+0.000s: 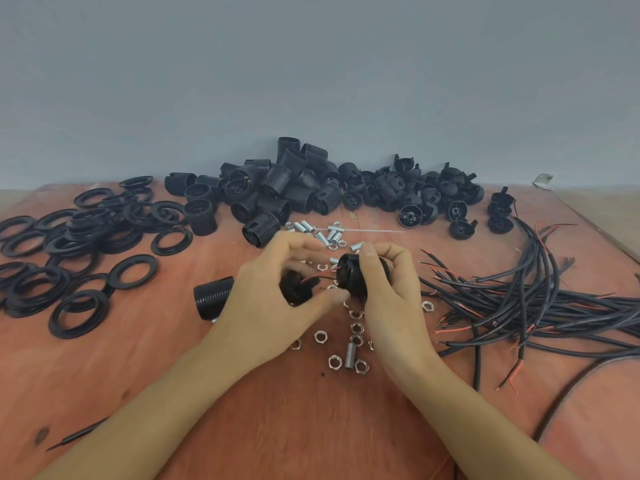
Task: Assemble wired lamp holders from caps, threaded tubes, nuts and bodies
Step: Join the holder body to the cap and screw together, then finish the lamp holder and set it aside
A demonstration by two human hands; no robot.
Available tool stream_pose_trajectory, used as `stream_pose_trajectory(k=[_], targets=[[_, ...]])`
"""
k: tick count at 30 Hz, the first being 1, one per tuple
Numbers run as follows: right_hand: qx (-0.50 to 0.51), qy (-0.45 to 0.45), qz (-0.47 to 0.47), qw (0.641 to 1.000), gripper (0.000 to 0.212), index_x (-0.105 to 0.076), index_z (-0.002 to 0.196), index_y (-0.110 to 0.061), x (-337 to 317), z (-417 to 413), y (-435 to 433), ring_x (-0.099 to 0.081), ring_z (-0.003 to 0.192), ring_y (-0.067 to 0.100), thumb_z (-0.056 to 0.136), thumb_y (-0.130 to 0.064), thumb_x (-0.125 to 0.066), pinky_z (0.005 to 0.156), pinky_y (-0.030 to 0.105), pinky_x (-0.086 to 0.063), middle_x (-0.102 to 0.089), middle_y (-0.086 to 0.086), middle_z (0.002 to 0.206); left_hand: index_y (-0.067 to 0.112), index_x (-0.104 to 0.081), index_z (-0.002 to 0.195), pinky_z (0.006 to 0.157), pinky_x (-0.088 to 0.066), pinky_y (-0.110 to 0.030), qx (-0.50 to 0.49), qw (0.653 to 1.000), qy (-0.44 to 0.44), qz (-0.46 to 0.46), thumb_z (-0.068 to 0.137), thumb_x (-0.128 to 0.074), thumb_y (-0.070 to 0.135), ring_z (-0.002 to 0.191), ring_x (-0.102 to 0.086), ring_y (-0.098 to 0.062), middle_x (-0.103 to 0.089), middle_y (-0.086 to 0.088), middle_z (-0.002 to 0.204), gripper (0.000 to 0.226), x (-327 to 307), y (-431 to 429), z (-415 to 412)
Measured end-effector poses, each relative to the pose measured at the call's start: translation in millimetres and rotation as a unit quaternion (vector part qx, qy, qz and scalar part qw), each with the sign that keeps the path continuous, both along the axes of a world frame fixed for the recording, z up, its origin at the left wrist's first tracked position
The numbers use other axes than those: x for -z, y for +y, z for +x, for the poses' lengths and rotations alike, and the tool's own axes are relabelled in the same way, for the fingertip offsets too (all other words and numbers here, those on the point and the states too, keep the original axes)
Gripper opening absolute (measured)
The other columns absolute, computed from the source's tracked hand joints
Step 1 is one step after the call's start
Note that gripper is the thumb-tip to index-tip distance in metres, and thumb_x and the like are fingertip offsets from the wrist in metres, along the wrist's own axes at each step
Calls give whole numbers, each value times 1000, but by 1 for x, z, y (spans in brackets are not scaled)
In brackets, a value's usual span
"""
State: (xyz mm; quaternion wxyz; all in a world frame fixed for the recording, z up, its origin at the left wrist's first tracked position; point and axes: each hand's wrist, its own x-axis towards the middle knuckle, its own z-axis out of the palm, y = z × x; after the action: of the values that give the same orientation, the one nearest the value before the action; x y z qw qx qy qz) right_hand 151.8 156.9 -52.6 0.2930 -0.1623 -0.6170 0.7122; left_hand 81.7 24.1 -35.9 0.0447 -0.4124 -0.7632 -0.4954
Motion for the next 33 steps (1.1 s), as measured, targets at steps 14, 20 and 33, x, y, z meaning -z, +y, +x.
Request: stream_pose_trajectory(k=[14,20,33], targets=[[-13,108,156,982,24,-65,118,-27,-11,6,4,-65,97,8,99,-21,-50,83,24,-52,-69,-7,103,36,-49,141,86,-56,-37,45,994,-91,-49,78,-71,49,89,-66,-3,-71,21,101,68,0,-4,-4],[-19,111,191,975,29,-62,124,-34,-8,5,5,-63,98,15,97,-27,-53,83,23,-50,-63,3,104,42,-32,145,95,-47,-19,37,997,-10,-65,83,-65,52,110,-58,12,-56,42,117,70,1,-2,1],[-19,69,200,977,33,-63,128,-28,-8,4,8,-63,103,13,99,-31,-48,91,26,-49,-66,1,107,20,-21,154,86,-46,-26,26,982,136,-132,93,-48,58,103,-60,-10,-66,2,118,76,5,-4,-1]])
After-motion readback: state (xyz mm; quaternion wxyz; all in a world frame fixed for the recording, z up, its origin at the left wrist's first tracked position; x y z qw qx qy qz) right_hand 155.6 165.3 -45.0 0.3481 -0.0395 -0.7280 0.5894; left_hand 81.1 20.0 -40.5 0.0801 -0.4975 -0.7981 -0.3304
